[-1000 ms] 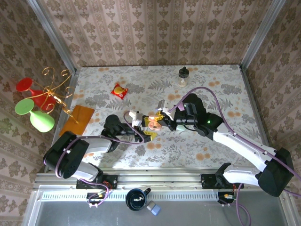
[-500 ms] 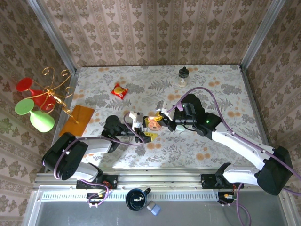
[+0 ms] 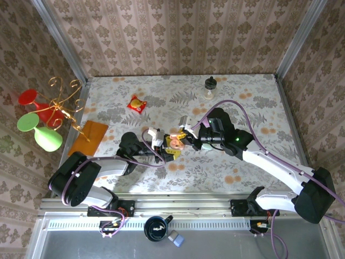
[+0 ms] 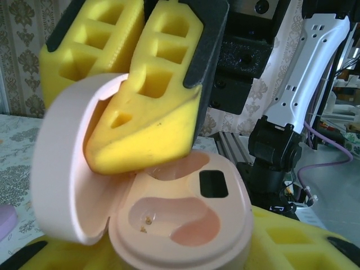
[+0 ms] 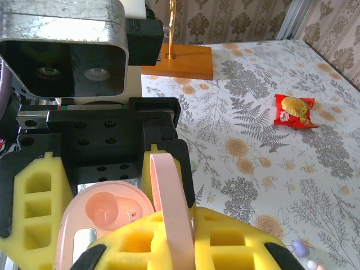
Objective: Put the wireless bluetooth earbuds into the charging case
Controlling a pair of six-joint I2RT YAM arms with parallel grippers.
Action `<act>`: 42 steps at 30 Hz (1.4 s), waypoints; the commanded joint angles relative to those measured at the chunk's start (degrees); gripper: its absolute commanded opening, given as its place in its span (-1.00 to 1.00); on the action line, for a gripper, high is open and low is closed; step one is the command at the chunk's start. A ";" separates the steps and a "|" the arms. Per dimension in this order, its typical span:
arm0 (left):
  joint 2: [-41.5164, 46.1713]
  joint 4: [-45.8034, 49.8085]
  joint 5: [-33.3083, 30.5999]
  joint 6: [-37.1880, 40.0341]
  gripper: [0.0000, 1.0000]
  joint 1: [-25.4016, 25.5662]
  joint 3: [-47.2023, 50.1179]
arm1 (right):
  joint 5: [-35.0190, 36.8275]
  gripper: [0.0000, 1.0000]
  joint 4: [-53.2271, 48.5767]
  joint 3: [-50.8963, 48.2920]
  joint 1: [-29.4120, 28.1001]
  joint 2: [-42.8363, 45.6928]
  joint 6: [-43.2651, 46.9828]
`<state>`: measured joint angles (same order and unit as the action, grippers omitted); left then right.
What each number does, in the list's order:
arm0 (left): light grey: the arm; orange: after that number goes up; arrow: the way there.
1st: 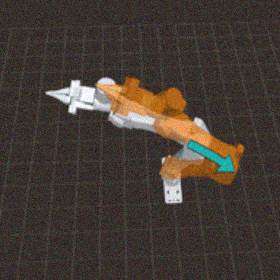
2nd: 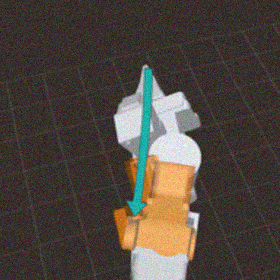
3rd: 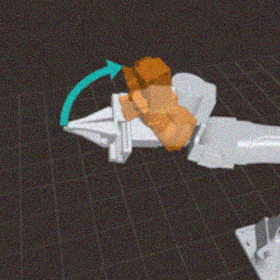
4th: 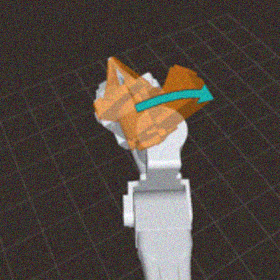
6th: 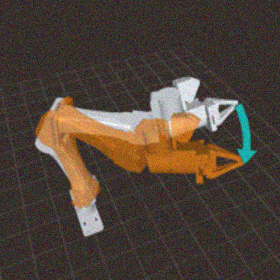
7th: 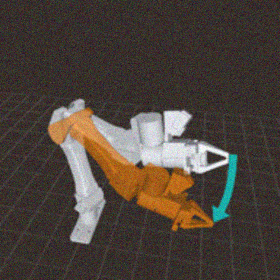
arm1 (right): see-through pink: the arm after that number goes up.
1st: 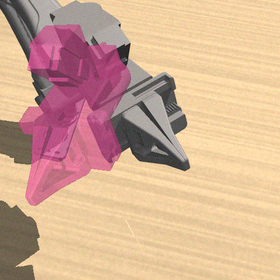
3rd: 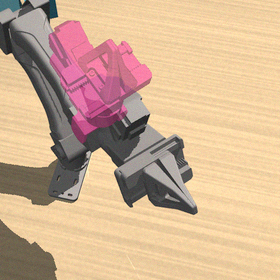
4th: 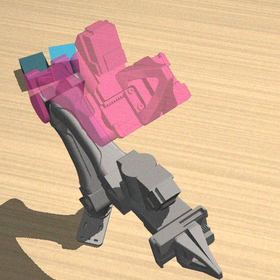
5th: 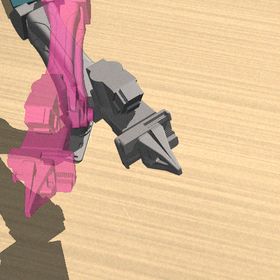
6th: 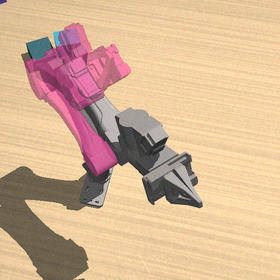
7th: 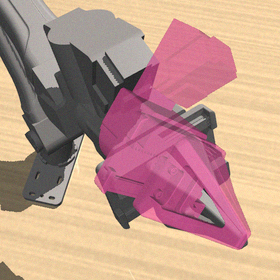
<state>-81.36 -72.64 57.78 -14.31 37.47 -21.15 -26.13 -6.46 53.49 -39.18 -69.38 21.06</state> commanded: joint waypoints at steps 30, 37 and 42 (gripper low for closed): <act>-1.17 -1.39 -0.34 -0.64 -0.04 0.16 -1.62 | 3.89 -1.00 7.60 -4.19 0.07 2.06 -1.93; -1.64 -1.37 -0.20 -0.37 -0.08 0.12 -1.51 | 4.36 -1.00 8.69 -4.94 0.12 2.37 -2.51; -1.87 -1.49 -0.12 -0.72 -0.23 0.14 -1.62 | 4.33 -1.00 8.85 -4.89 0.15 2.59 -2.46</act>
<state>-82.65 -72.69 56.60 -14.81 37.43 -21.28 -23.44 -0.25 48.90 -39.27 -68.27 19.33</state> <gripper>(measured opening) 0.397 0.113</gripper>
